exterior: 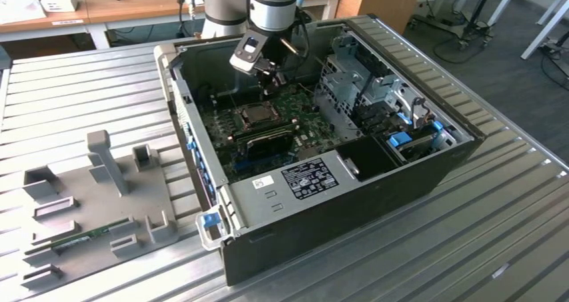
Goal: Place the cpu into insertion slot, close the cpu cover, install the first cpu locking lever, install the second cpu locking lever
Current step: 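Close the cpu cover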
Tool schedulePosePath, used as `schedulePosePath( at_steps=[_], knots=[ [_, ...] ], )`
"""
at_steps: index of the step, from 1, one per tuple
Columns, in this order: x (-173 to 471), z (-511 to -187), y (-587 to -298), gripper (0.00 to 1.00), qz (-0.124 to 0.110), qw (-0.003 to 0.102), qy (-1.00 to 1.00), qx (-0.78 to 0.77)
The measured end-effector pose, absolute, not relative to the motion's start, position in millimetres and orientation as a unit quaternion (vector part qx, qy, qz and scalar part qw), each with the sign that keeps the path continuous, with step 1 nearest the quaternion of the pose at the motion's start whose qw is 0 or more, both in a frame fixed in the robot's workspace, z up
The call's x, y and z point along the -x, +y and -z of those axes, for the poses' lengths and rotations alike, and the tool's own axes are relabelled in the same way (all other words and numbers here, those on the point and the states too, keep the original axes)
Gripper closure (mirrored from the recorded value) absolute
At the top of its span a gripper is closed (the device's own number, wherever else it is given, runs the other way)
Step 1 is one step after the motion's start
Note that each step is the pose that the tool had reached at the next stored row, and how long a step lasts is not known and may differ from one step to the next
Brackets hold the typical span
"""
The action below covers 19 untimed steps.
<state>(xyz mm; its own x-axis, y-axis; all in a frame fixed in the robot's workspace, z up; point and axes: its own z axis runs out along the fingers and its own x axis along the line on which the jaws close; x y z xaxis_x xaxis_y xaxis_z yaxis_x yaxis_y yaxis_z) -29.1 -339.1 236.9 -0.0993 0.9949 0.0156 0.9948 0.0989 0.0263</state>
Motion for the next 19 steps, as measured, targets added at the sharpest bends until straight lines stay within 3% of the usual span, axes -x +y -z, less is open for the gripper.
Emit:
schedulePosePath(
  at_steps=[19],
  knots=[
    [29.1,-235.5,-339.1,0.89,-0.015,0.001,0.828,-0.561]
  ],
)
